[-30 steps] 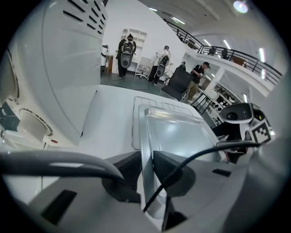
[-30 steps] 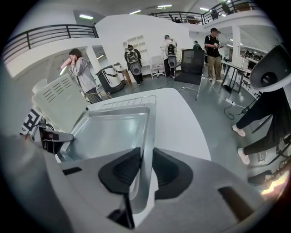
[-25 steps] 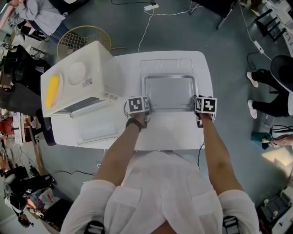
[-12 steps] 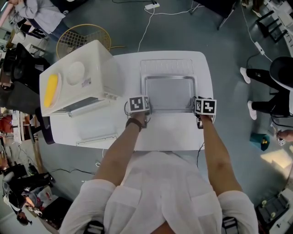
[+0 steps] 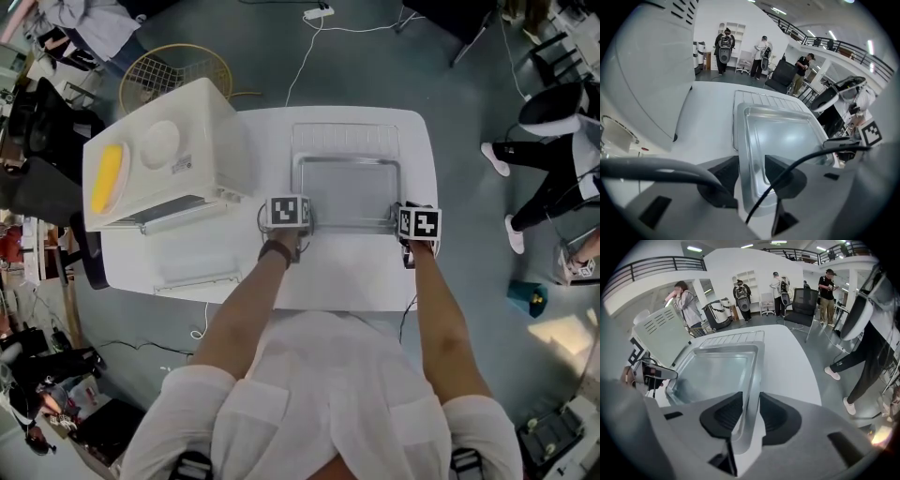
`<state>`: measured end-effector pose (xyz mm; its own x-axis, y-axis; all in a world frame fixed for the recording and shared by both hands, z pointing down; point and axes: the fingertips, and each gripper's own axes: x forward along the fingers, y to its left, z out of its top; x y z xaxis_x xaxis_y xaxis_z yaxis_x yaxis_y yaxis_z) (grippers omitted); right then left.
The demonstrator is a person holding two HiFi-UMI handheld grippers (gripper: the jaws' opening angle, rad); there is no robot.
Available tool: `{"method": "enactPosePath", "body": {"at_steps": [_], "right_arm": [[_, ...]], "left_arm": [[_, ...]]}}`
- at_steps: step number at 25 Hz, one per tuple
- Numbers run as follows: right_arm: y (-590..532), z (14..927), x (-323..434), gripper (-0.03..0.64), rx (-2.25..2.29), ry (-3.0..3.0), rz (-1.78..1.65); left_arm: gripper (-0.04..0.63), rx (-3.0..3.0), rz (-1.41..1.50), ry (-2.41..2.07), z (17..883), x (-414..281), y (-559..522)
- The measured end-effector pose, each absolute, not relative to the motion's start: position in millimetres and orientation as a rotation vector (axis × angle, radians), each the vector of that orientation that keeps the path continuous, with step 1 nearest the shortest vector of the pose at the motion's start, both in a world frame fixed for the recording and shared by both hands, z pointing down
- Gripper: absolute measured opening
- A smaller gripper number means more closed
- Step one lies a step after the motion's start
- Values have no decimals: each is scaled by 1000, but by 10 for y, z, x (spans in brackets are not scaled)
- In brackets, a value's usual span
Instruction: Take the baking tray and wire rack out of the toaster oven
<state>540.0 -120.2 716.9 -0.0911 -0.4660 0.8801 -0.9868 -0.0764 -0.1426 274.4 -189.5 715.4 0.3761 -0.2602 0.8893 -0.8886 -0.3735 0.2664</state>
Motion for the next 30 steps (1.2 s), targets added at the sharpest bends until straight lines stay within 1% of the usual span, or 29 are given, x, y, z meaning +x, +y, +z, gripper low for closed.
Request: {"method": "enactPosePath", "body": {"at_steps": [4, 9, 13, 17, 22, 24, 28, 30], "right_arm": [[-1266, 7054, 5427, 118, 1606, -1618, 1068], [-1391, 6799, 5392, 118, 1646, -1673, 1020], [-1511, 6411, 5202, 110, 1678, -1814, 952], [-1562, 5893, 4906, 107, 1712, -1990, 840], [-1579, 5272, 4664, 106, 1785, -2177, 667], [-1562, 5056, 4580, 94, 1799, -2235, 593], [-1512, 4672, 4471, 78, 1815, -2316, 458], [-1494, 4515, 4441, 58, 1824, -2342, 413]], "left_arm": [[166, 1906, 1036, -1015, 7047, 2710, -1941], [166, 1983, 1008, -1010, 6799, 2705, -1983], [166, 2135, 900, -1006, 6447, 2760, -2104], [164, 2290, 740, -1017, 5889, 2767, -2224], [96, 2425, 523, -1034, 5246, 2745, -2282], [63, 2486, 417, -1059, 4969, 2714, -2287], [38, 2629, 183, -1076, 4394, 2660, -2223], [35, 2680, 84, -1072, 4154, 2627, -2156]]}}
